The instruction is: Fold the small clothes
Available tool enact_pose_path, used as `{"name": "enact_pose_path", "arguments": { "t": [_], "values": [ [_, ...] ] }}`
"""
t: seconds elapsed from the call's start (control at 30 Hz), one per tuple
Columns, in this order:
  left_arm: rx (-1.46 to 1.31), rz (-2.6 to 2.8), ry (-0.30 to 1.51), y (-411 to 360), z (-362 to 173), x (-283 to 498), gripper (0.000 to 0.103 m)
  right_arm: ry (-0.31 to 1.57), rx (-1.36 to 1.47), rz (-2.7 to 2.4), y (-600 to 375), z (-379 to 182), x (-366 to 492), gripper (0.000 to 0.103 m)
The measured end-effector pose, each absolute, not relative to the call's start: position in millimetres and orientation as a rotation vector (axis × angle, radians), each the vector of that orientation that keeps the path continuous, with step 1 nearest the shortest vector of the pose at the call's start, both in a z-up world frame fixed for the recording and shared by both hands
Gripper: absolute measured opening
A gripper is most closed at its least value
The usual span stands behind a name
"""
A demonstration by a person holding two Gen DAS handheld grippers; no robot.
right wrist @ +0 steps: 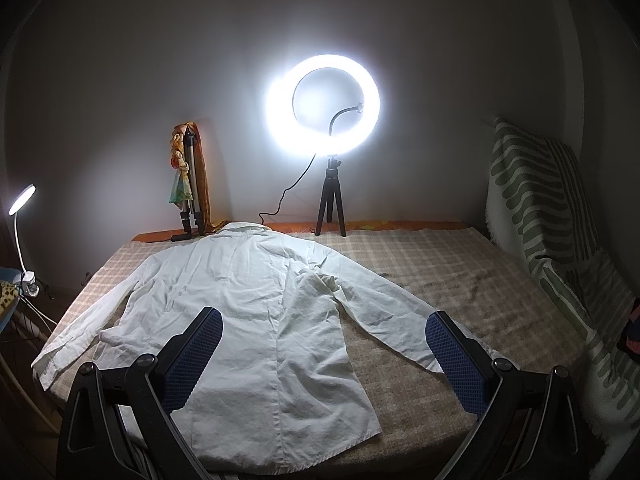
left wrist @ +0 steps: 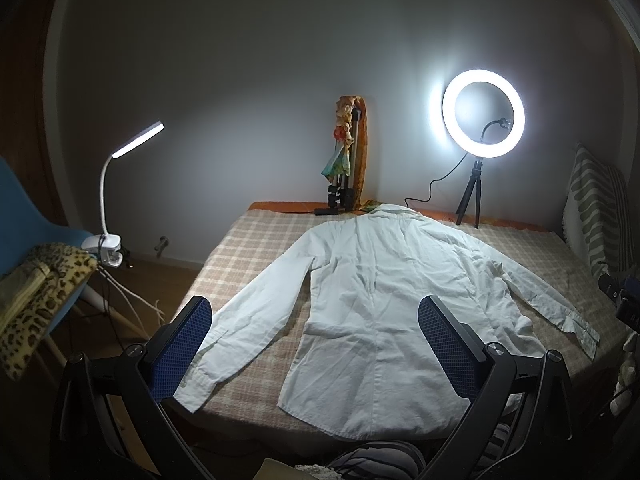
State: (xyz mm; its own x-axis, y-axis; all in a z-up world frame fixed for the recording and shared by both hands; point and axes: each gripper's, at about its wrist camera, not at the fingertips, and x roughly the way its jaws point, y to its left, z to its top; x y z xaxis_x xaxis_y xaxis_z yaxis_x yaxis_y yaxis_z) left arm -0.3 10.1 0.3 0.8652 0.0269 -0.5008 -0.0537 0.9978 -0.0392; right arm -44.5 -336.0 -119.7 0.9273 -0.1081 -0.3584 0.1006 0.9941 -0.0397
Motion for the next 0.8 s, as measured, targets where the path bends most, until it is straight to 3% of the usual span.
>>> {"name": "enact_pose_path", "arguments": {
  "t": [0.8],
  "values": [
    [-0.072,0.084,0.553,50.8,-26.2,19.5,0.103,0.351,-0.069,-0.061,-314.7,-117.5,-24.6,0.102]
  ]
}}
